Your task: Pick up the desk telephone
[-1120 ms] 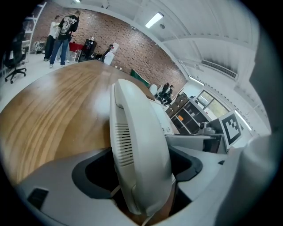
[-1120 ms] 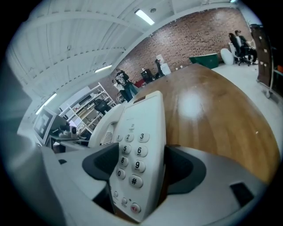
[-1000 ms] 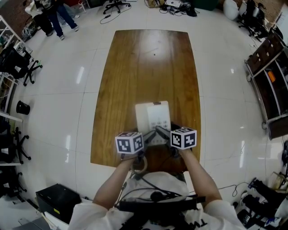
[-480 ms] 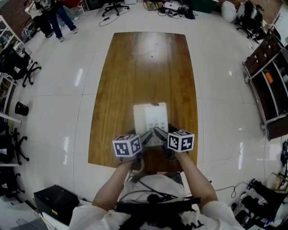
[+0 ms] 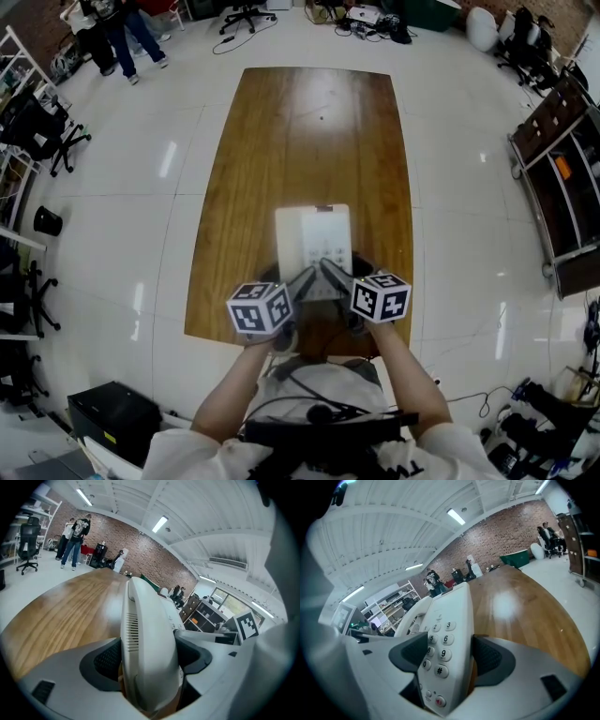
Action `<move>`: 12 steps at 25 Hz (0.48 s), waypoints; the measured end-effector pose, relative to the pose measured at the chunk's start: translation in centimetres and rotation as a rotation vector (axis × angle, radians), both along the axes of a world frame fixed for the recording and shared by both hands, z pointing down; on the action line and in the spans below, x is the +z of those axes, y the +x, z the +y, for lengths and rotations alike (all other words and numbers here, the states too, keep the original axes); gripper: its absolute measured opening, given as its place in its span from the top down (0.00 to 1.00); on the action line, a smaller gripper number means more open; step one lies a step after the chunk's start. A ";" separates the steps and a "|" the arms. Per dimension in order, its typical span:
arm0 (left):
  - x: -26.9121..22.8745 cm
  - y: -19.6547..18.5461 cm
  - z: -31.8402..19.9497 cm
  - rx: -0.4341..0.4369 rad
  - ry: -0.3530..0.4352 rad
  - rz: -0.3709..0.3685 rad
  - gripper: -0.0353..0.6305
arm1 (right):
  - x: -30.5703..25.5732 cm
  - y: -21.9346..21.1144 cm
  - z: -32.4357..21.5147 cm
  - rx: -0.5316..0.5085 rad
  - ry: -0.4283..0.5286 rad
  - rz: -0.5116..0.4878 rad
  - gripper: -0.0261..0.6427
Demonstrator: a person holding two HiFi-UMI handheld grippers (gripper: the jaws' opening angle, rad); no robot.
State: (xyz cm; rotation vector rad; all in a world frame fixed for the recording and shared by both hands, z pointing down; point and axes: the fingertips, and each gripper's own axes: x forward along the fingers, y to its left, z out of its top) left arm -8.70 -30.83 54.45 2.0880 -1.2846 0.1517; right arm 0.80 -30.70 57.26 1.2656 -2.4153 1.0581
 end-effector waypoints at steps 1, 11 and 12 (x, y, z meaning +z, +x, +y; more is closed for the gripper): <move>-0.7 -0.1 0.0 -0.004 0.018 -0.003 0.44 | -0.7 -0.1 -0.1 -0.002 0.015 -0.003 0.49; -7.8 -0.6 0.5 -0.050 0.178 0.003 0.44 | -7.8 -0.6 -0.3 -0.029 0.160 -0.017 0.49; -8.4 -0.6 0.7 -0.055 0.192 0.008 0.44 | -8.6 -0.6 -0.1 -0.031 0.177 -0.017 0.49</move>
